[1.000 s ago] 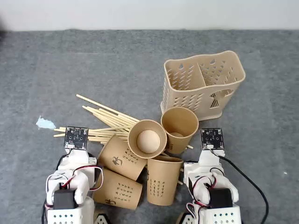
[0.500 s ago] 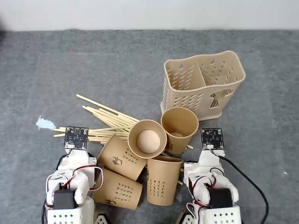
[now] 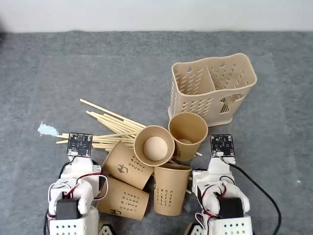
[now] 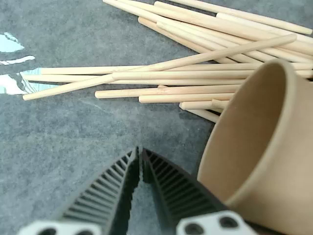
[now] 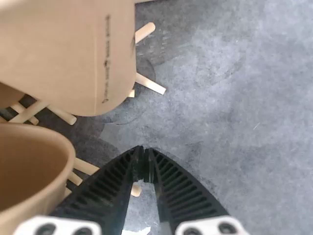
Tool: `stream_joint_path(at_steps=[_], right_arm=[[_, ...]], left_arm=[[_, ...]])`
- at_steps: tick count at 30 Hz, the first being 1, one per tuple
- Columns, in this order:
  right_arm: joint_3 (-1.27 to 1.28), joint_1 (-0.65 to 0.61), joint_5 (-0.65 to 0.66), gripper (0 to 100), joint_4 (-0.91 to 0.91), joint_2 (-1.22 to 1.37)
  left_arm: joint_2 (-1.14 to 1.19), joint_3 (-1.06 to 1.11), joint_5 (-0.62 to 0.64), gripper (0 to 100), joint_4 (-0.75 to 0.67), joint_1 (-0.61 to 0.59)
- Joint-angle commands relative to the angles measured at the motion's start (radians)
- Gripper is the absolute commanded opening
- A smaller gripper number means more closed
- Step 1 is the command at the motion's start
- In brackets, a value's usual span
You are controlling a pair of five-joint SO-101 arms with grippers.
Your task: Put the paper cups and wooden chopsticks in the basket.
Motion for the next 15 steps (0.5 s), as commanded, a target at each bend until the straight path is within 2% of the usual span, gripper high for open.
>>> stream_joint_path(at_steps=[1,4,6,9,15], right_arm=[[-0.009,0.01,0.1,0.9,0.015,-0.001],[-0.074,0.045,0.292,0.9,0.03,-0.001],[-0.124,0.071,0.348,0.9,0.035,-0.001],[-0.198,0.113,0.328,0.9,0.038,-0.001],[-0.37,0.159,0.201,0.9,0.004,-0.001]], left_arm=[[-0.015,-0.01,-0.002,1,0.003,-0.002],[-0.015,-0.01,-0.002,1,0.003,-0.002],[-0.015,-0.01,-0.002,1,0.003,-0.002],[-0.015,-0.01,-0.002,1,0.003,-0.002],[-0.015,-0.01,-0.002,1,0.003,-0.002]])
